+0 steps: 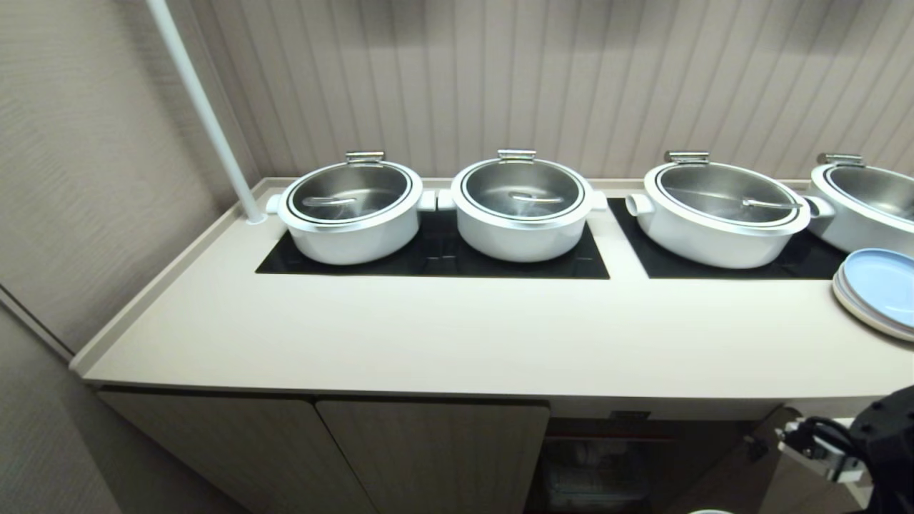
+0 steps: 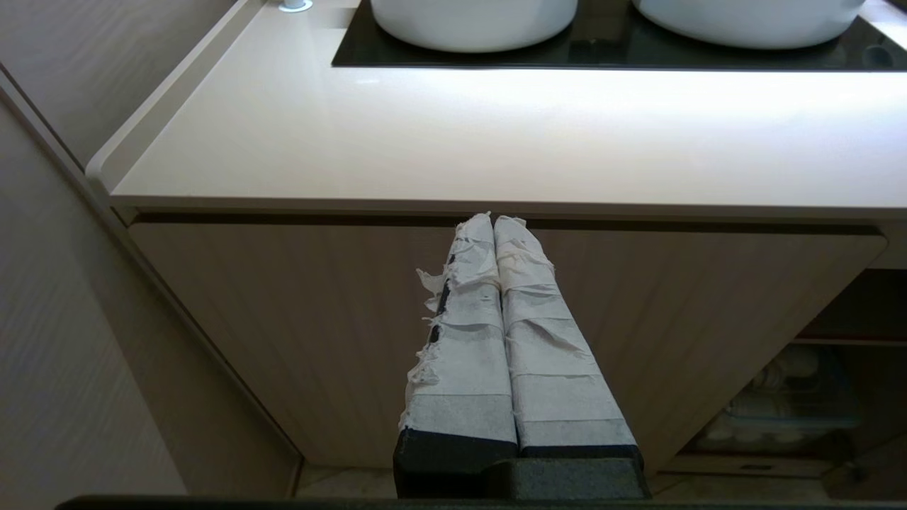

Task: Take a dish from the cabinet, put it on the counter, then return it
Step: Put it back into the cabinet

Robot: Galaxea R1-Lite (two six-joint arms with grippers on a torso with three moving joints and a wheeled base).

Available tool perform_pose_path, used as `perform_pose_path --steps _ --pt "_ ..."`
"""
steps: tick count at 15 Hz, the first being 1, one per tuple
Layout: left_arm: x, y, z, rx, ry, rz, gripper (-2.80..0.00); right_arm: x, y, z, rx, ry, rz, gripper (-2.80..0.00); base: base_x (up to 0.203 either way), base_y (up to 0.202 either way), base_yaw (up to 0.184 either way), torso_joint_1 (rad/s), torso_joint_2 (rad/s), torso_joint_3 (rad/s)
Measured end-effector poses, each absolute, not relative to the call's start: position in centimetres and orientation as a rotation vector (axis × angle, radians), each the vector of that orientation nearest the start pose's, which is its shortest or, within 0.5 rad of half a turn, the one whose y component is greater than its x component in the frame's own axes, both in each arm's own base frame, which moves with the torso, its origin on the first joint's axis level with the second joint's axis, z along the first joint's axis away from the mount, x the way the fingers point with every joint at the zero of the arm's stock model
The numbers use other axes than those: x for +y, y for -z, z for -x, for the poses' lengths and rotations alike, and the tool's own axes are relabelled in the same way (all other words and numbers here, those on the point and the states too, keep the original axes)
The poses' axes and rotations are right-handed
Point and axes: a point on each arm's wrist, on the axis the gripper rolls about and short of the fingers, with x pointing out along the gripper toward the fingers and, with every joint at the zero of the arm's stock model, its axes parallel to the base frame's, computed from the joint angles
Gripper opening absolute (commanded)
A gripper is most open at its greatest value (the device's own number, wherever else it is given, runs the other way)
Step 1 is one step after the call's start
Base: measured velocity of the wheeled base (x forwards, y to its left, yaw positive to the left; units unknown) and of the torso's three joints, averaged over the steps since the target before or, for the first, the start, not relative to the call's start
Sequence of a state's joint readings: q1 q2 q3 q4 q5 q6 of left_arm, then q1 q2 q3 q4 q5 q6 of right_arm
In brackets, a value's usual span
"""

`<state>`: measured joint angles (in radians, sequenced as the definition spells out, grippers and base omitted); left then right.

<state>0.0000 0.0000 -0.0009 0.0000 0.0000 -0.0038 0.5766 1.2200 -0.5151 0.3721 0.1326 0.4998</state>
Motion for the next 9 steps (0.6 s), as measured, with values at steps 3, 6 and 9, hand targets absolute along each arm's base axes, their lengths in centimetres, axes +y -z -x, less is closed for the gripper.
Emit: perform_pose_path --steps 3,6,9 --pt "0.0 -7.58 2.29 -0.001 0.0 0.004 -2.8 7.18 -13.55 -10.51 1.196 -0.351 -0.19 -2.8 0.0 0.0 0.0 0.0 0.0 0.0" --pt "0.0 -7.57 2.29 -0.001 0.0 0.004 -2.8 7.17 -13.51 -10.49 1.198 -0.35 -0.189 -2.8 0.0 0.0 0.0 0.0 0.0 0.0" --pt "0.0 -7.58 2.29 -0.001 0.0 0.004 -2.8 7.15 -13.46 -10.47 1.2 -0.349 -0.189 -2.8 0.0 0.0 0.0 0.0 0.0 0.0"
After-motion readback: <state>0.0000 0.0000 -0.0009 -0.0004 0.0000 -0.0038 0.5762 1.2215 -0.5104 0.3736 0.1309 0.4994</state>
